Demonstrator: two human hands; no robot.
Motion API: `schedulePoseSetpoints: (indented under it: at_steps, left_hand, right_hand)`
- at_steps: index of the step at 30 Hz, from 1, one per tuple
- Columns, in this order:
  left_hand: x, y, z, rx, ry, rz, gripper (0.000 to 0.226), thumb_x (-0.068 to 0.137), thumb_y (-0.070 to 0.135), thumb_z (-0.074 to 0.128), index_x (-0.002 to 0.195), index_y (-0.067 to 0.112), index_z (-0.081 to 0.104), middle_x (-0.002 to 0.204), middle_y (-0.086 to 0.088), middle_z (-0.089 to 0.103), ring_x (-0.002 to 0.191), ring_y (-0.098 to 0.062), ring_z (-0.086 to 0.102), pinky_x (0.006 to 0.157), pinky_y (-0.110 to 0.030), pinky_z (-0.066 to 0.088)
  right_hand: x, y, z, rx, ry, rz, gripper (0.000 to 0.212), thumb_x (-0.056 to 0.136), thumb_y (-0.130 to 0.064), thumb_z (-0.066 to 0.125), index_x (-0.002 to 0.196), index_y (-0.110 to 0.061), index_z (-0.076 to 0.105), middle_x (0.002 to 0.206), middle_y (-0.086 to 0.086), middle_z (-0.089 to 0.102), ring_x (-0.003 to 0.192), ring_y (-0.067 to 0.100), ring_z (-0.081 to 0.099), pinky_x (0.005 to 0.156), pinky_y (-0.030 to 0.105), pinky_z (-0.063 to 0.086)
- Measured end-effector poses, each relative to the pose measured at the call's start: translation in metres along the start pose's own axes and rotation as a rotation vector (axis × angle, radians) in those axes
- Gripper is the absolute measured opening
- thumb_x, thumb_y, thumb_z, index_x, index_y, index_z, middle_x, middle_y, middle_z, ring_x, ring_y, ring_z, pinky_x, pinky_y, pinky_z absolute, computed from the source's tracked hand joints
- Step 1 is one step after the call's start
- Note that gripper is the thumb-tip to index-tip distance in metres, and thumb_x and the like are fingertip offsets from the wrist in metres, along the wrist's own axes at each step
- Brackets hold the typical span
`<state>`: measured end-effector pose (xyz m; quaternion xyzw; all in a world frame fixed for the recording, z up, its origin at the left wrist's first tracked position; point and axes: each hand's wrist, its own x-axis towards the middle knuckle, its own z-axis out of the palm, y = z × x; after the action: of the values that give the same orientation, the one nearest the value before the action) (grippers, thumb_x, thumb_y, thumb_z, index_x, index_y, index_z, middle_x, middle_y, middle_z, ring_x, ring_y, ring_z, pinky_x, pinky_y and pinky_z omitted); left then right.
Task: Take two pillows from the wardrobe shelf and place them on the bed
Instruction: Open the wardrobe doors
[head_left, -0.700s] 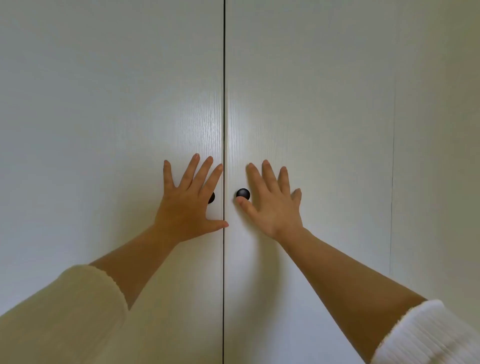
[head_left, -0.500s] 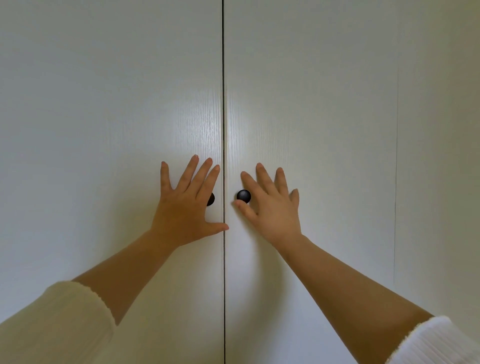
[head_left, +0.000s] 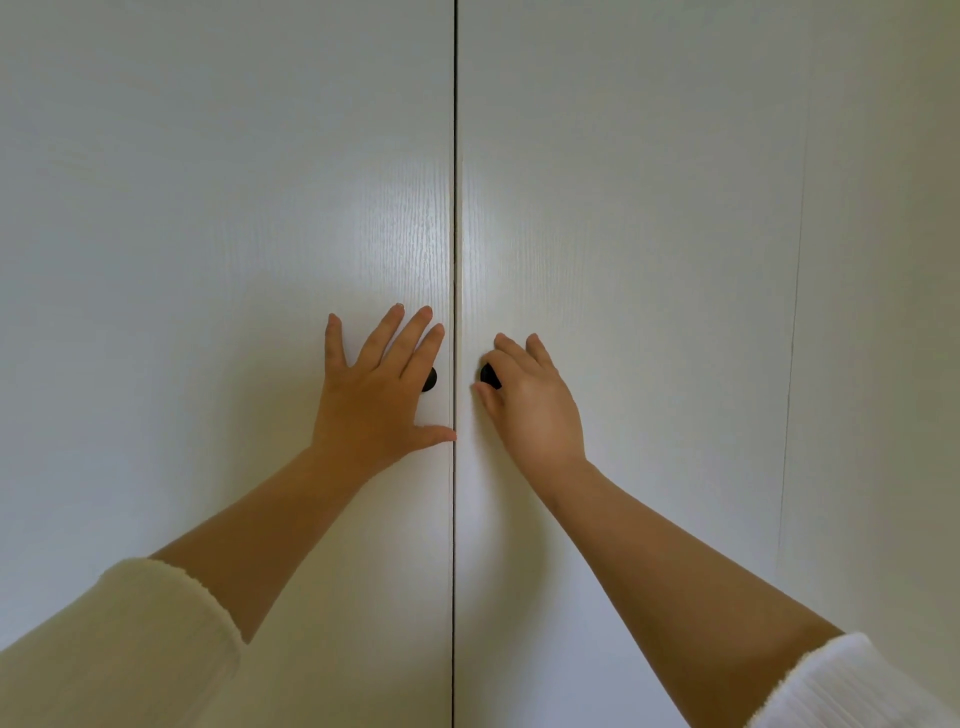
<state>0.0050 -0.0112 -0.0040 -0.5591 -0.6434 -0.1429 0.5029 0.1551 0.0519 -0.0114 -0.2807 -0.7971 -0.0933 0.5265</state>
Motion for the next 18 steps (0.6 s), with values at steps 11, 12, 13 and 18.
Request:
schedulePoseSetpoints:
  at_steps: [11,12,13,18]
  left_hand:
    - [-0.019,-0.005,-0.047,-0.498,-0.150,-0.121,0.076,0.089,0.021,0.054,0.147,0.019,0.006,0.159,0.002,0.004,0.147,-0.016,0.001,0.118,-0.038,0.003]
    - [-0.024,-0.002,-0.052,-0.571,-0.121,-0.132,0.073,0.089,0.020,0.054,0.147,0.017,0.011,0.158,0.001,0.008,0.146,-0.016,0.003,0.118,-0.036,0.007]
    - [-0.029,0.003,-0.057,-0.657,-0.103,-0.149,0.070,0.089,0.019,0.054,0.146,0.016,0.015,0.158,0.000,0.012,0.146,-0.016,0.007,0.117,-0.034,0.010]
    - [-0.040,0.034,-0.082,-1.134,-0.152,-0.318,0.059,0.090,0.016,0.054,0.142,0.019,0.028,0.148,0.000,0.037,0.136,-0.019,0.036,0.111,-0.033,0.029]
  right_hand:
    - [-0.012,-0.021,-0.040,-0.010,-0.115,0.119,0.014,0.094,-0.013,0.047,0.093,-0.002,0.055,0.111,0.005,0.056,0.129,0.027,0.040,0.072,0.037,0.046]
    - [-0.016,-0.023,-0.046,0.003,-0.105,0.120,0.014,0.093,-0.013,0.048,0.093,-0.002,0.055,0.110,0.005,0.057,0.128,0.027,0.041,0.074,0.037,0.047]
    - [-0.019,-0.024,-0.051,0.018,-0.089,0.117,0.014,0.093,-0.013,0.048,0.094,-0.002,0.056,0.111,0.005,0.058,0.126,0.026,0.043,0.073,0.035,0.045]
    - [-0.040,-0.032,-0.087,0.072,0.022,0.103,0.017,0.090,-0.013,0.052,0.098,-0.001,0.061,0.112,0.012,0.063,0.104,0.025,0.058,0.068,0.016,0.032]
